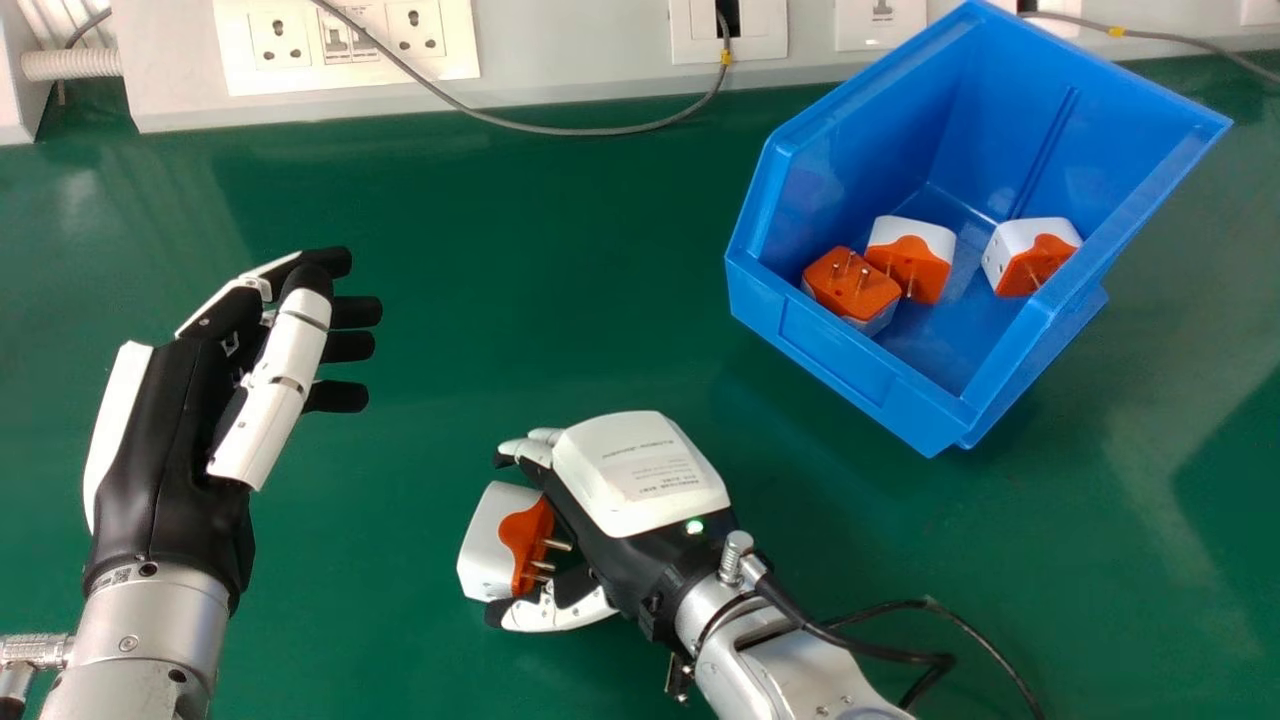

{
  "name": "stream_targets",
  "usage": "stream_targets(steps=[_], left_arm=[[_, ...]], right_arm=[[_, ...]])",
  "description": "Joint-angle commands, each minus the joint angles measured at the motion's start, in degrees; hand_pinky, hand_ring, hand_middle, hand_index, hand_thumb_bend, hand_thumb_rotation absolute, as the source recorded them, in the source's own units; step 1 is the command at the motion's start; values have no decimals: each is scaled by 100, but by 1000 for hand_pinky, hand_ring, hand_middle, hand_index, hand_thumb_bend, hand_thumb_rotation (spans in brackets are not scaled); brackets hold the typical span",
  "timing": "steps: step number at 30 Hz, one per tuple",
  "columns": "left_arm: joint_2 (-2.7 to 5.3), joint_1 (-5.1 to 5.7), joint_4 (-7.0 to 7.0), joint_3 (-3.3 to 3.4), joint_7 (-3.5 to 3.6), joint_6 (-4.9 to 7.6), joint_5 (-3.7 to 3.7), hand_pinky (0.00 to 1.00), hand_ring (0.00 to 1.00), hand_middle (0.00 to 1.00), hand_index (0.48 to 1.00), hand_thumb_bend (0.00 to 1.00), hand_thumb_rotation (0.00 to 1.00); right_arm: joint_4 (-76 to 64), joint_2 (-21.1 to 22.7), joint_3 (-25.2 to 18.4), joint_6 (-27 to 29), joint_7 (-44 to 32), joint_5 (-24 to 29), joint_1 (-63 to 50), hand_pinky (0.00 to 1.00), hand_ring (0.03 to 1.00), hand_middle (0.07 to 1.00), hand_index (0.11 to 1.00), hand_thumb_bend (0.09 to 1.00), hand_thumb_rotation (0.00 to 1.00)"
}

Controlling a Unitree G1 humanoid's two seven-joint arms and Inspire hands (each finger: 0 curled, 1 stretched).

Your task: Pick all objects and put in blue box

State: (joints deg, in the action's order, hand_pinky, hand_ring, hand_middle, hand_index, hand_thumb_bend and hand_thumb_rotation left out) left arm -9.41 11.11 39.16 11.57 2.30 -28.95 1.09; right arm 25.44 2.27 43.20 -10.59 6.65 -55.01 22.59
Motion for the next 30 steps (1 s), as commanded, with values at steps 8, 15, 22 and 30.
stream_targets(steps=[8, 15, 22, 30], left_arm=[[36, 27, 280, -64, -59, -13, -58, 601, 702, 702, 762, 266, 724], [48, 29, 291, -92, -87, -8, -78, 601, 703, 702, 762, 262, 725], [92, -9, 321, -143, -124, -50, -129, 599, 701, 700, 761, 260, 726], [125, -60, 341, -152, -160, -138, -146, 595, 699, 699, 760, 258, 726]], right_arm=[[25, -135, 139, 11, -223, -38, 152, 670, 796, 832, 789, 464, 477], [79, -137, 189, 31, -307, -78, 191, 661, 789, 820, 764, 458, 468], [172, -170, 208, 91, -347, -80, 232, 645, 777, 802, 723, 491, 373], [351, -39, -63, 812, 83, 376, 244, 468, 602, 659, 642, 511, 192]])
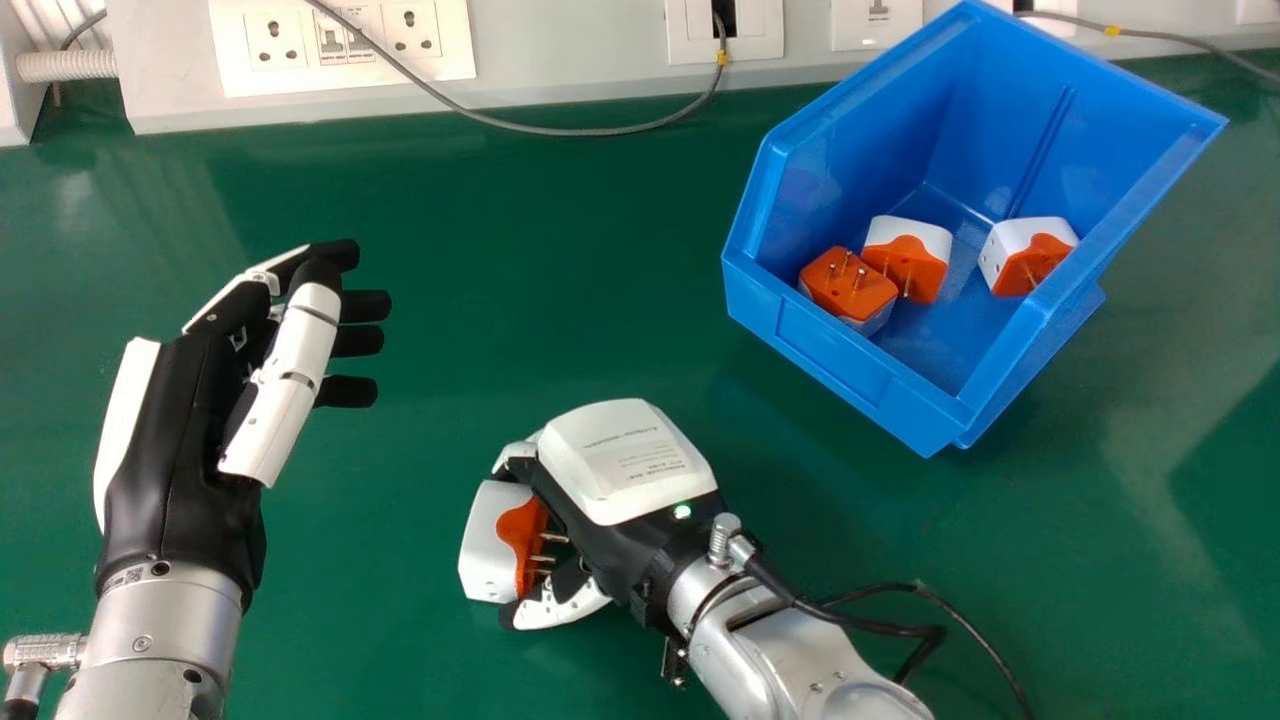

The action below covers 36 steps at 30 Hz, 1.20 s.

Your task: Pick all objects and put in blue box

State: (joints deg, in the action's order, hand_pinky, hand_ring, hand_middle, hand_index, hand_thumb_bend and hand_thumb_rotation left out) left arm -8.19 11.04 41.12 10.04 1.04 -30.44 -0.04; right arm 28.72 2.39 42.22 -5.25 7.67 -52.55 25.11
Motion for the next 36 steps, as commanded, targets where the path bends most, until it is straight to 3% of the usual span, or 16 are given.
stream_targets(steps=[1, 6, 16, 30, 36], left_arm=[[9, -58, 145, -3, -41, 1, -37, 595, 699, 699, 760, 258, 726], [30, -57, 184, -18, -57, -47, -42, 594, 697, 699, 758, 253, 726], [52, -70, 146, -15, -58, -58, -34, 596, 698, 700, 756, 251, 726], [4, -154, 58, 102, 9, -53, 38, 599, 701, 701, 756, 247, 726], [-54, -206, -139, 193, 94, 89, 66, 600, 701, 702, 757, 246, 726]], right_arm=[[52, -33, 12, 366, 15, 177, 7, 468, 602, 659, 642, 511, 192], [190, 17, -17, 596, 123, 192, 89, 390, 503, 584, 577, 512, 98], [161, 40, 3, 434, 273, 72, 131, 382, 457, 553, 491, 512, 32], [-361, -10, -173, -2, 237, 125, -99, 361, 422, 537, 486, 512, 5], [-1043, -56, -419, -369, -39, 222, -298, 365, 424, 536, 480, 512, 3]])
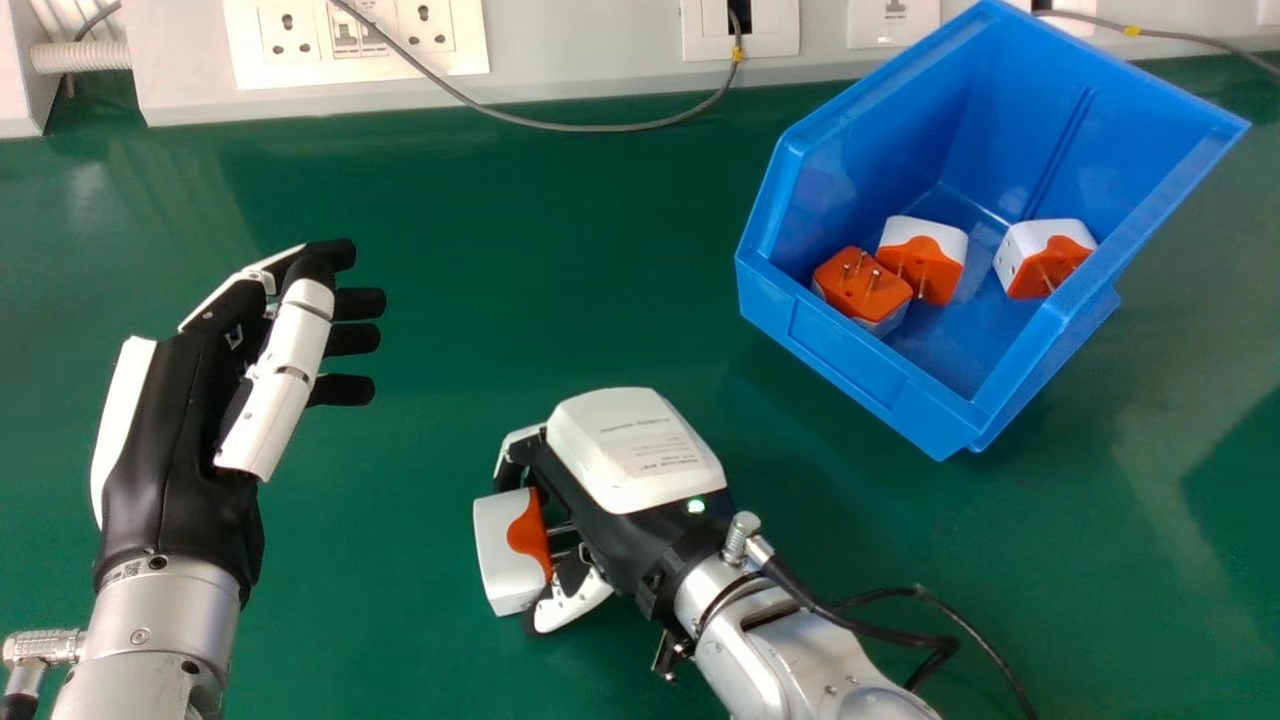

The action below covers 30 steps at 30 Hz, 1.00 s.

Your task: Pick all objects and put in blue box

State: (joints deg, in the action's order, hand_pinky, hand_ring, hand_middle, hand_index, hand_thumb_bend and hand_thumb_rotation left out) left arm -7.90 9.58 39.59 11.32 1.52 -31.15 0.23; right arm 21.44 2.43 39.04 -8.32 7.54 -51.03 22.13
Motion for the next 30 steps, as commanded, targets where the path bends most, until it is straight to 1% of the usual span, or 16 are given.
stream_targets(steps=[1, 4, 6, 9, 11, 13, 17, 19, 23, 25, 30], left_arm=[[-92, -66, -10, 79, 61, 178, 43, 601, 702, 702, 757, 246, 726], [-130, -104, -84, 143, 117, 222, 65, 602, 702, 702, 757, 246, 726], [-147, -116, -95, 155, 144, 234, 62, 603, 703, 703, 758, 247, 725], [-182, -137, -158, 185, 183, 280, 62, 603, 703, 703, 758, 247, 725], [-204, -159, -215, 210, 201, 314, 69, 605, 704, 704, 760, 249, 725], [-223, -181, -301, 239, 213, 372, 83, 607, 705, 705, 761, 256, 725], [-238, -213, -401, 278, 223, 435, 102, 609, 706, 706, 763, 262, 725], [-243, -226, -433, 293, 222, 446, 112, 610, 706, 707, 764, 267, 725], [-255, -254, -476, 299, 215, 442, 112, 612, 707, 707, 765, 272, 726], [-262, -269, -501, 300, 209, 439, 105, 613, 708, 708, 766, 277, 726], [-275, -311, -603, 300, 193, 475, 87, 615, 709, 710, 767, 286, 727]], right_arm=[[-422, -69, -141, -117, -58, 80, -35, 367, 425, 535, 478, 512, 2], [-774, -106, -268, -347, -142, 118, -140, 368, 425, 536, 476, 512, 2], [-1079, -111, -353, -514, -194, 137, -253, 363, 428, 535, 473, 509, 1], [-1570, -120, -478, -731, -264, 151, -464, 363, 428, 535, 473, 509, 1], [-1789, -133, -527, -832, -293, 158, -567, 359, 429, 535, 472, 506, 1], [-2119, -150, -586, -969, -357, 158, -727, 355, 429, 538, 474, 503, 0], [-2898, -142, -675, -1286, -622, 107, -1067, 350, 429, 541, 479, 501, 0], [-3240, -133, -719, -1417, -738, 70, -1198, 345, 429, 542, 490, 498, 0], [-3886, -119, -801, -1619, -875, -36, -1450, 339, 429, 542, 500, 496, 0], [-4227, -66, -858, -1646, -911, -93, -1565, 336, 428, 541, 509, 495, 0], [-4816, 113, -1088, -1504, -977, -142, -1644, 331, 428, 540, 522, 492, 0]])
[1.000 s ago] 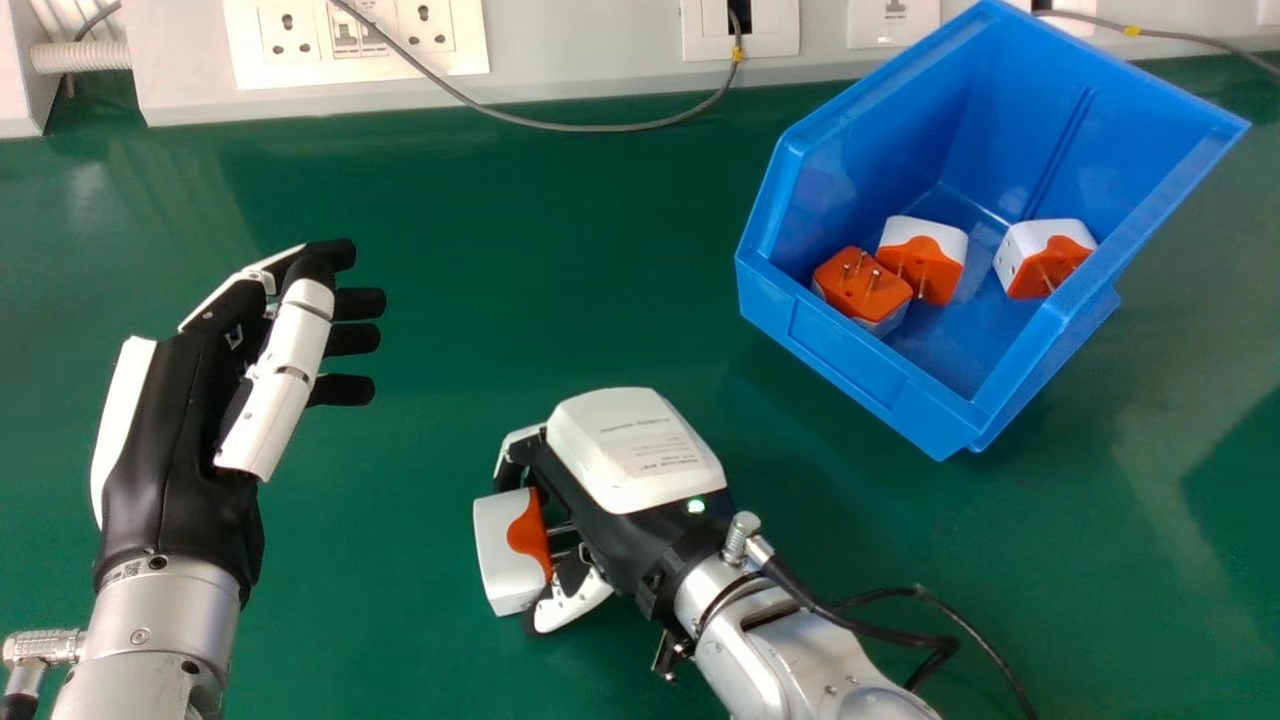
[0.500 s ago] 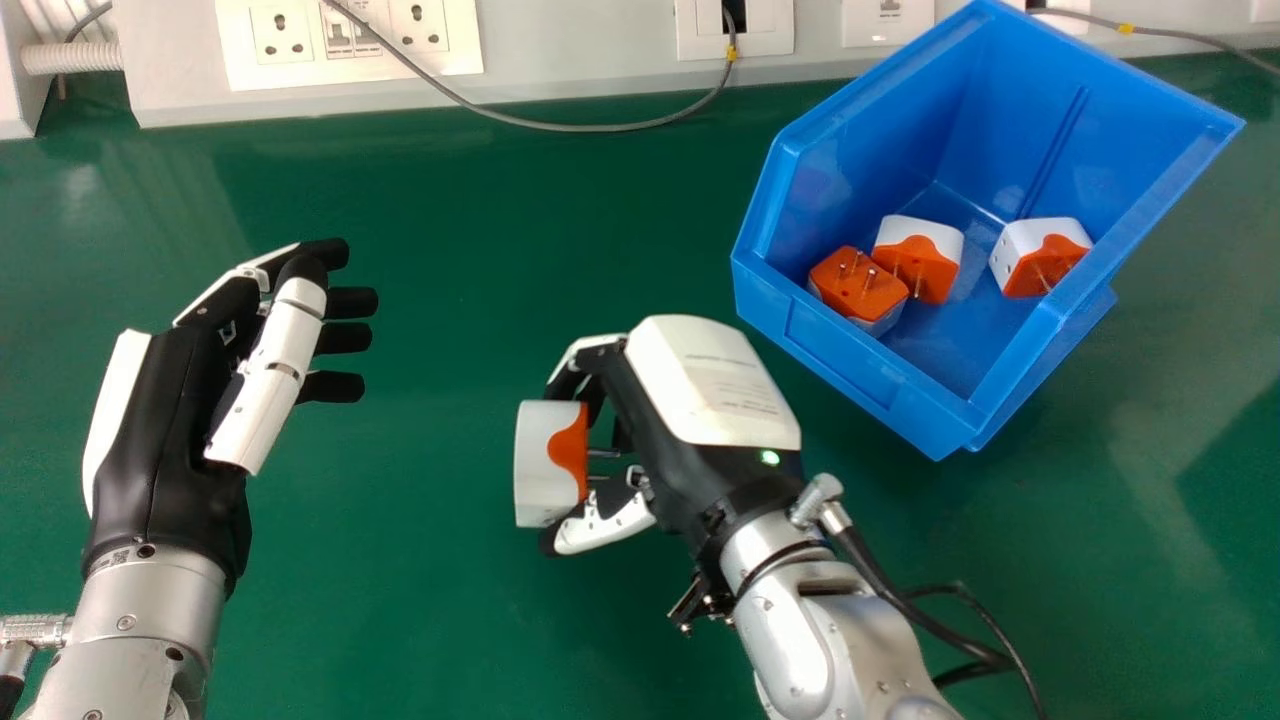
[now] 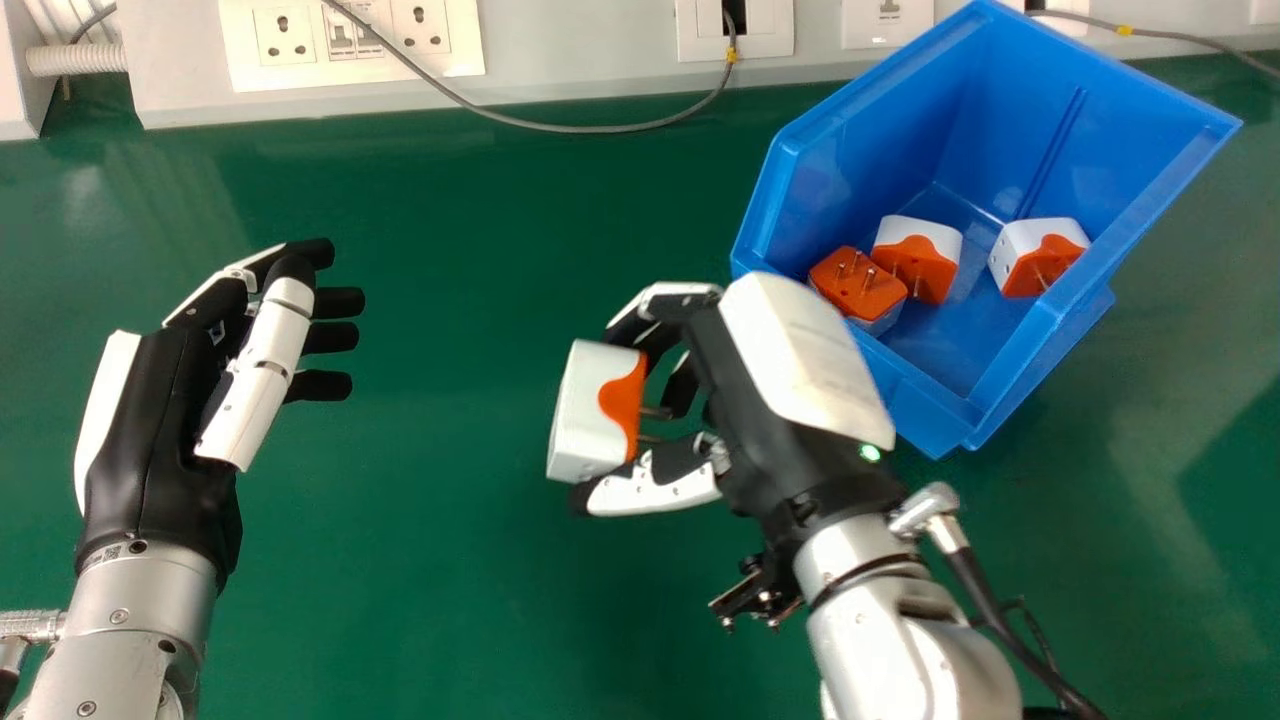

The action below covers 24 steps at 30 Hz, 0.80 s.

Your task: Pick all objects and put in blue box

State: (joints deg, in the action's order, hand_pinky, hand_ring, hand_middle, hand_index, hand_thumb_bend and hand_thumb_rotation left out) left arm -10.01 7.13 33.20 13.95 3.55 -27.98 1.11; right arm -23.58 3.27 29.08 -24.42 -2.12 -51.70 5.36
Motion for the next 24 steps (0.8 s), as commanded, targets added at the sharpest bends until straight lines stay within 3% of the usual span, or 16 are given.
stream_targets(steps=[1, 12, 24], left_arm=[[-63, -71, 25, 36, -15, 163, -5, 615, 710, 710, 768, 290, 727], [-61, -121, -22, 19, -58, 115, -36, 612, 710, 710, 769, 300, 728], [-77, -103, -42, 73, -45, 91, 2, 613, 710, 710, 770, 307, 728]], right_arm=[[-417, 51, -147, 132, -31, -78, 37, 329, 428, 540, 526, 491, 0], [-320, 445, -1163, 468, 31, 54, 677, 325, 433, 539, 537, 489, 0], [857, 1295, -2037, 32, -112, -191, 1817, 320, 433, 540, 542, 488, 0]])
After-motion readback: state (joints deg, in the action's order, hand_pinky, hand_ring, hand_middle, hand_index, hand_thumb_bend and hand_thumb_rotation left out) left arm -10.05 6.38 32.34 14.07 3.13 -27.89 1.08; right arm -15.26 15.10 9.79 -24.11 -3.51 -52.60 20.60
